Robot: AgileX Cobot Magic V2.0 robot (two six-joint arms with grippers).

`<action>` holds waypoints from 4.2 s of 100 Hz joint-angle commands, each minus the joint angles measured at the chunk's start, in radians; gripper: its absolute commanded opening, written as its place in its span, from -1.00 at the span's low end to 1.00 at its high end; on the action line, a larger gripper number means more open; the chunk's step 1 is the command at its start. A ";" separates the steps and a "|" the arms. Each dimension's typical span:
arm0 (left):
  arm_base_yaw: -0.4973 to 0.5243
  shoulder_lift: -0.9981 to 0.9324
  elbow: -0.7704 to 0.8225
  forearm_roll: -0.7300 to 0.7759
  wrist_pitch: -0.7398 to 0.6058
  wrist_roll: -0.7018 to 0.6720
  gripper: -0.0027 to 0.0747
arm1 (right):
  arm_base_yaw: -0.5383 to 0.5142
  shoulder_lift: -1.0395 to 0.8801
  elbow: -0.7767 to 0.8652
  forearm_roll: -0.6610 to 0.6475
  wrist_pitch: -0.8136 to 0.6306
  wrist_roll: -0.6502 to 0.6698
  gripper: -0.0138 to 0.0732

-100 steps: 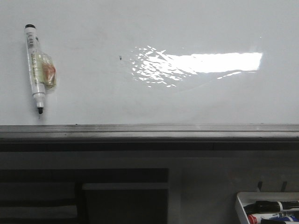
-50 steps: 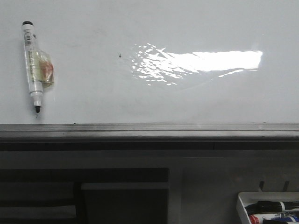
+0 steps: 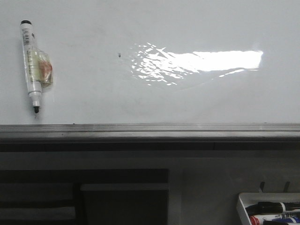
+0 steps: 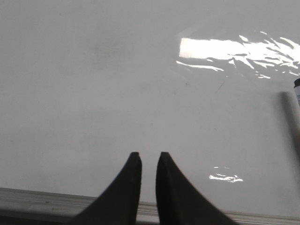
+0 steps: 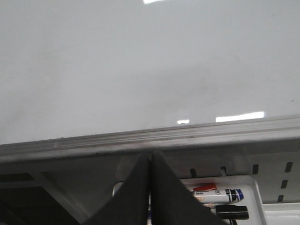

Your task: Write number 5 on whiteboard

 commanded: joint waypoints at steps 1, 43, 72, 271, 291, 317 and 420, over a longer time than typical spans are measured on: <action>-0.008 0.035 -0.035 -0.026 -0.131 0.001 -0.40 | -0.003 0.022 -0.037 0.027 -0.082 0.001 -0.82; -0.131 0.281 -0.068 0.110 -0.416 0.001 -0.19 | -0.003 0.022 -0.029 -0.018 -0.139 -0.030 -0.82; -0.377 0.449 -0.070 0.102 -0.472 -0.007 -0.12 | -0.003 0.083 -0.060 -0.023 -0.137 -0.076 -0.82; -0.651 0.911 -0.177 0.720 -0.830 0.036 -0.98 | 0.839 0.891 -0.719 -0.002 -0.062 -0.191 0.20; -0.651 0.911 -0.177 0.723 -0.875 0.036 -0.98 | 0.864 0.986 -0.791 -0.002 -0.071 -0.191 0.20; -0.651 0.911 -0.177 0.723 -0.877 0.036 -0.98 | 0.864 1.029 -0.811 0.006 -0.081 -0.191 -0.26; -0.588 0.627 -0.175 0.376 -0.565 0.034 -0.02 | 0.726 1.127 -0.997 -0.003 0.010 -0.164 -0.82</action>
